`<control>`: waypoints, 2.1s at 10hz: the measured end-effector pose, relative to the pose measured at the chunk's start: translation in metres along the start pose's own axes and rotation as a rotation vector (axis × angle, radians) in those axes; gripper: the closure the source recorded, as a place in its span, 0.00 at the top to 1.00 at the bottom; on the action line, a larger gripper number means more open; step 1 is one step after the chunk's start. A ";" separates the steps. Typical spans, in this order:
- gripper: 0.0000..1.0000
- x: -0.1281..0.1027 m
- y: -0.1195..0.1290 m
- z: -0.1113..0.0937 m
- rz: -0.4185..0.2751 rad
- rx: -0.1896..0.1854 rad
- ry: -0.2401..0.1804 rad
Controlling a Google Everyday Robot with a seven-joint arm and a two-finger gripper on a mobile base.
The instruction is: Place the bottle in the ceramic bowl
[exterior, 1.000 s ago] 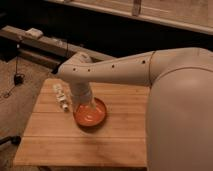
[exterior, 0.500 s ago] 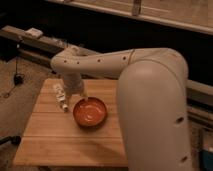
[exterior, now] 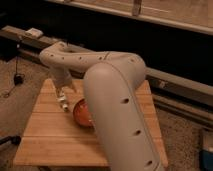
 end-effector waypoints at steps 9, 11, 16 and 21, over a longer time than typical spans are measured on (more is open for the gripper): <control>0.65 -0.072 0.028 0.061 -0.135 -0.024 0.042; 0.65 -0.073 0.034 0.068 -0.145 -0.025 0.047; 0.65 -0.071 0.038 0.102 -0.153 0.009 0.070; 0.44 -0.063 0.028 0.122 -0.123 0.050 0.112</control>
